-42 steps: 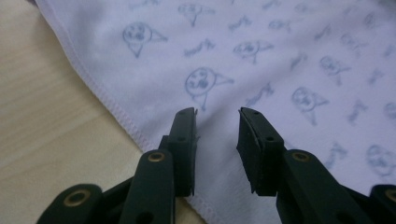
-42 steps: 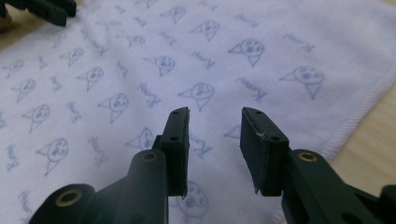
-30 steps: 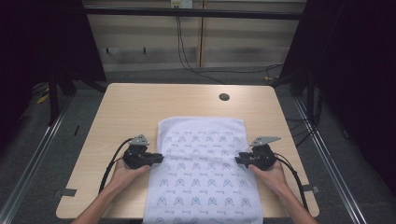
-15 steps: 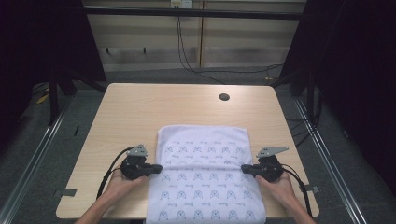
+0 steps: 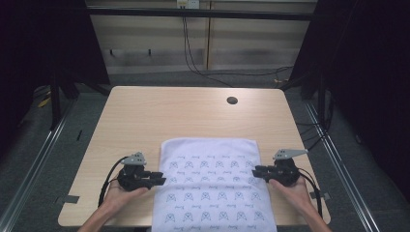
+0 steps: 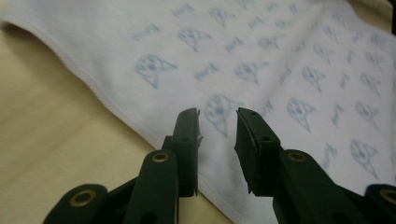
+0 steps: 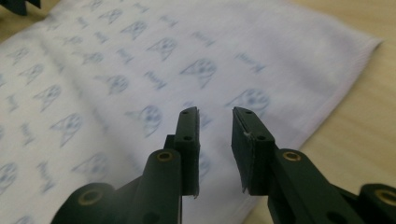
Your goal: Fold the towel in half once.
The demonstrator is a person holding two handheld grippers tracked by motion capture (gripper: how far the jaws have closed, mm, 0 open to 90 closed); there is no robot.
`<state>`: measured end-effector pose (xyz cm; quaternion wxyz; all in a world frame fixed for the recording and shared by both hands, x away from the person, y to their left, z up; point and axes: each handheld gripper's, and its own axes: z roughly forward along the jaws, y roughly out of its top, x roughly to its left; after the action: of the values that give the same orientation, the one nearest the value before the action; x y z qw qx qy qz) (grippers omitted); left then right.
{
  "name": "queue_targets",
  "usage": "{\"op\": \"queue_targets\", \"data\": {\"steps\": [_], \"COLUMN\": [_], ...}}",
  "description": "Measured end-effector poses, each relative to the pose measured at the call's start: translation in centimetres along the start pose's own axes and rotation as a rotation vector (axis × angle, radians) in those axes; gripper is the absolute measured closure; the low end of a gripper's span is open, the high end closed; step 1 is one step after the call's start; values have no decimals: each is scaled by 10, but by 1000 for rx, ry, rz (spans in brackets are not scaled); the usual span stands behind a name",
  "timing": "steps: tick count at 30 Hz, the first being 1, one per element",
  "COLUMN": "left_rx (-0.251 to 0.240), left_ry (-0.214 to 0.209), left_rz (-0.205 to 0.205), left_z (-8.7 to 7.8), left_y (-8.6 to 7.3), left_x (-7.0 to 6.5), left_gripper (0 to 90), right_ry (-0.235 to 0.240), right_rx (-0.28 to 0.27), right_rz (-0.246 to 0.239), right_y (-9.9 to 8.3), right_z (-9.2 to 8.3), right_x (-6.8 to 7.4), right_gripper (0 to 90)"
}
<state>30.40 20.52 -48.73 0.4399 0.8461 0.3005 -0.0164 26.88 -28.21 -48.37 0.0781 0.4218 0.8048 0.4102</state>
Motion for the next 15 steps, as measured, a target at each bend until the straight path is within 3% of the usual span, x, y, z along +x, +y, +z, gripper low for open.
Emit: {"op": "queue_targets", "data": {"steps": [3,4,8,10,15], "left_rx": [-16,-51,-62,-81,-94], "left_ry": [22,34,62,82,124], "left_rz": [-4,-15,-20,-47,-70], "left_z": [-2,-5,-9,-10,-7], "left_y": [5,9,15,21,28], "left_x": [7,13,21,30,44], "left_gripper": [694,688,670,670,662], "right_ry": [-23,-50,-77,-84,-116], "right_rx": [-25,-48,-91,-104,-83], "right_rz": [11,21,33,32,33], "right_y": [10,20,37,43,51], "right_z": [3,6,12,17,29], "right_x": [-11,-21,-36,-41,-50], "right_gripper": [689,664,654,651,645]}}
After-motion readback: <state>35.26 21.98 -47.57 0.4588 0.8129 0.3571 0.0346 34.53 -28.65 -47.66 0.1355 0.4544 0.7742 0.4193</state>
